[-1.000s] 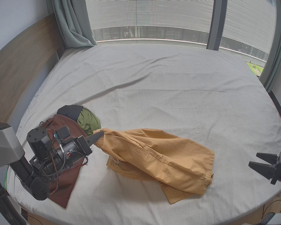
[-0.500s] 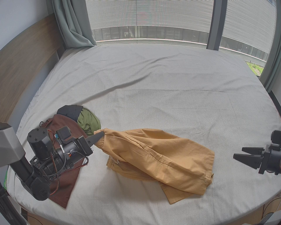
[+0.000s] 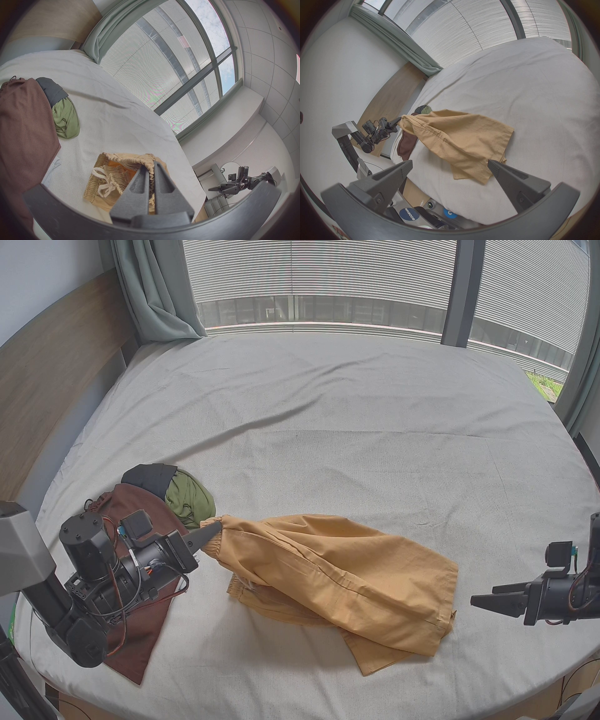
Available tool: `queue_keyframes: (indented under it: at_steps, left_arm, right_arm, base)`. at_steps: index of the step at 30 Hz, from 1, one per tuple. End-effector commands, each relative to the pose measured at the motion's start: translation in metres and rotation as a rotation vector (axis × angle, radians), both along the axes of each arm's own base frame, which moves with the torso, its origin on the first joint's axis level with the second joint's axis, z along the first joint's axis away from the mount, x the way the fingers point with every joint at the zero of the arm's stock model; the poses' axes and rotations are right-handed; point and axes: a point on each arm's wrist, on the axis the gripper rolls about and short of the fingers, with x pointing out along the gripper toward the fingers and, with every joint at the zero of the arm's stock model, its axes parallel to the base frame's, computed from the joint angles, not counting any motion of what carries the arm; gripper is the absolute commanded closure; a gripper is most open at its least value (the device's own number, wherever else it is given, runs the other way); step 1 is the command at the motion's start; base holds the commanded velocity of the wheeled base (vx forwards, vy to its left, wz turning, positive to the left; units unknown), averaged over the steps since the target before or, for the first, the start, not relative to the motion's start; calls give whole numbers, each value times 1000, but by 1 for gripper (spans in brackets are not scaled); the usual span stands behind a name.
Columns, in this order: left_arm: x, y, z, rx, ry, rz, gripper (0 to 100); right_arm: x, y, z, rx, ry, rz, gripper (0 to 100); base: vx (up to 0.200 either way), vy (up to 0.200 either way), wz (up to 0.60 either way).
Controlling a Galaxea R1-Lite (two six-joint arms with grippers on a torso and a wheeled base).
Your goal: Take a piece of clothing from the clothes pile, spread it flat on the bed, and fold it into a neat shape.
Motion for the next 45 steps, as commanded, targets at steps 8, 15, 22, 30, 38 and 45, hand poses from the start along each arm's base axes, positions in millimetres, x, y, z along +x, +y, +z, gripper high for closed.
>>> queue_keyframes:
  at_steps: [8,15,22,30,38,45]
  left_arm:
    - [1,-1,-2,1,5,-1,100]
    - [1,-1,-2,2,7,-1,100]
    - [1,-1,-3,3,11,-1,100]
    - [1,-1,-3,3,11,-1,100]
    - [1,-1,-4,10,8,-1,100]
    - [2,-1,-4,13,4,-1,100]
  right_arm:
    - [18,2,-29,-4,110,1,0]
    - [23,3,-42,-8,137,4,0]
    - [30,5,-53,-6,189,19,0]
    - [38,6,-74,-7,220,22,0]
    - [43,8,-93,-14,249,24,0]
    - [50,8,-105,-15,257,16,0]
  base:
    - [0,0,0]
    - [0,0,0]
    - [0,0,0]
    - [0,0,0]
    - [0,0,0]
    - [0,0,0]
